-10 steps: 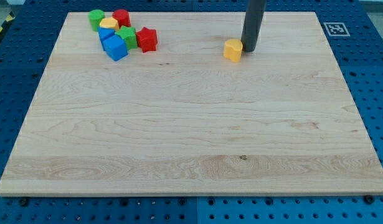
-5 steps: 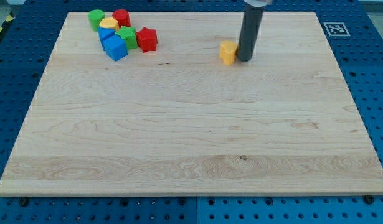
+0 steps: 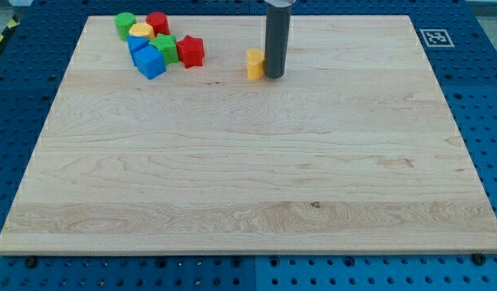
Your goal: Move the yellow heart towards top left
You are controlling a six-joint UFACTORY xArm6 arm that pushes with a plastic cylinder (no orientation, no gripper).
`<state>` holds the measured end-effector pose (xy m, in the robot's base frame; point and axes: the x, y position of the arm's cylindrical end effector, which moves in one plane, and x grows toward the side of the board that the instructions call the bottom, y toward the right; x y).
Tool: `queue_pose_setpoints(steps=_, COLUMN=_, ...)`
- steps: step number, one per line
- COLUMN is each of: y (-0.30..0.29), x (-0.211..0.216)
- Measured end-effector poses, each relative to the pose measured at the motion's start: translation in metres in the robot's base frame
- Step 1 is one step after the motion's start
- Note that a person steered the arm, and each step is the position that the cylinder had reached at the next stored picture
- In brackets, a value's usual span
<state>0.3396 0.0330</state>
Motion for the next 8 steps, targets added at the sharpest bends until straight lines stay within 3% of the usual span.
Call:
queue_pose_setpoints(steps=2, y=-0.048, x=-0.010)
queue_pose_setpoints(steps=4, y=-0.086, x=-0.056)
queue_pose_setpoints(steps=6, y=-0.138, x=-0.070)
queue_pose_setpoints(steps=8, y=-0.132, x=-0.067)
